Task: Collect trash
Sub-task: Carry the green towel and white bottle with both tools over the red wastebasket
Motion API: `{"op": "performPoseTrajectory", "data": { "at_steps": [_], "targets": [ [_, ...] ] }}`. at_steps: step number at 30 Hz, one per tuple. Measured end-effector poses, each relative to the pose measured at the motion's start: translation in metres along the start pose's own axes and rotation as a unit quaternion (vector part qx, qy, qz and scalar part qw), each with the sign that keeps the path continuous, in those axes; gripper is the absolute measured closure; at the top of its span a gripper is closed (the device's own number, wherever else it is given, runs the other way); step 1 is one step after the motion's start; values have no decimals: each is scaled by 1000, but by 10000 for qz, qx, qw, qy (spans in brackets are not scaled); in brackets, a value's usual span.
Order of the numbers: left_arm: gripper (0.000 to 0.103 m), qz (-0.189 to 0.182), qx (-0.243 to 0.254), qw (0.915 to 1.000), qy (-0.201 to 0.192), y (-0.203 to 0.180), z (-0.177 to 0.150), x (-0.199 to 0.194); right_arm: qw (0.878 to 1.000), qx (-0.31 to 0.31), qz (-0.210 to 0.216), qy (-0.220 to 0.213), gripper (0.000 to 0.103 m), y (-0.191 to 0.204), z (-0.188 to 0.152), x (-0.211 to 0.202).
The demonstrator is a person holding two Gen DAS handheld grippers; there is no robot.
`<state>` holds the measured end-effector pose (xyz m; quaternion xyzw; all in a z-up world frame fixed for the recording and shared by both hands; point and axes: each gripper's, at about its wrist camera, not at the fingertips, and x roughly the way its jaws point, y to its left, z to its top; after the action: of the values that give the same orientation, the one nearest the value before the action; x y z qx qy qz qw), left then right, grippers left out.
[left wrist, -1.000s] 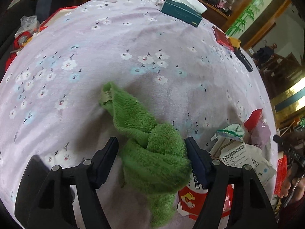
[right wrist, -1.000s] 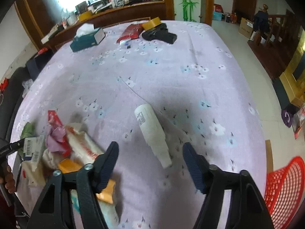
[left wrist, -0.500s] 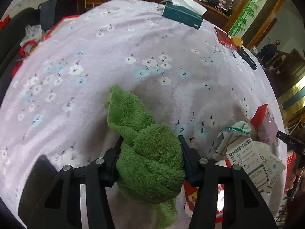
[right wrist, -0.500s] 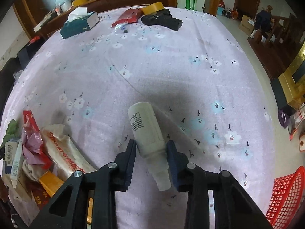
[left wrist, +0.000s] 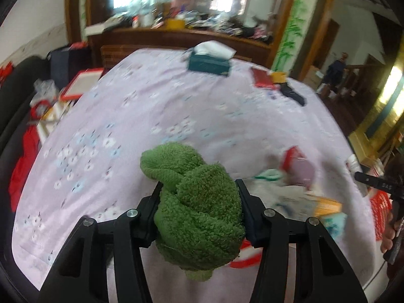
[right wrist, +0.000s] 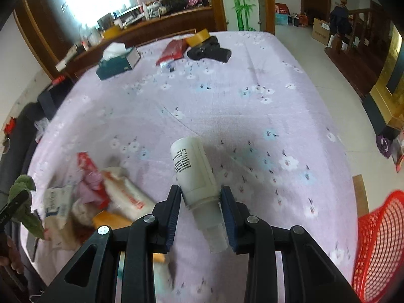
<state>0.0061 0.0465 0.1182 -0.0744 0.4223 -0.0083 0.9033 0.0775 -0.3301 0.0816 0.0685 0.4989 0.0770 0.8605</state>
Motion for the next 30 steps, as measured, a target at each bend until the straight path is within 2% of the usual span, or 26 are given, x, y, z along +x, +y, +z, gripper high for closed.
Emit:
{"op": "performPoseTrajectory", "data": {
  "at_steps": [9, 15, 20, 24, 30],
  "targets": [
    [52, -700, 782, 9942, -248, -75, -3, -42, 9976, 524, 382, -231, 68, -13, -44, -56],
    [52, -1312, 1312, 9824, -198, -137, -10, -51, 9942, 876, 492, -389, 68, -28, -72, -90],
    [52, -1767, 1821, 9672, -131, -192, -21, -57, 9908, 1154, 428, -564, 68, -49, -92, -118],
    [52, -2220, 2113, 9518, 75, -238, -25, -56, 9872, 1393, 287, -720, 68, -69, -107, -137],
    [52, -2774, 2680, 9221, 299, -317, -38, -56, 9738, 2014, -93, -1050, 68, -122, -128, -172]
  ]
}}
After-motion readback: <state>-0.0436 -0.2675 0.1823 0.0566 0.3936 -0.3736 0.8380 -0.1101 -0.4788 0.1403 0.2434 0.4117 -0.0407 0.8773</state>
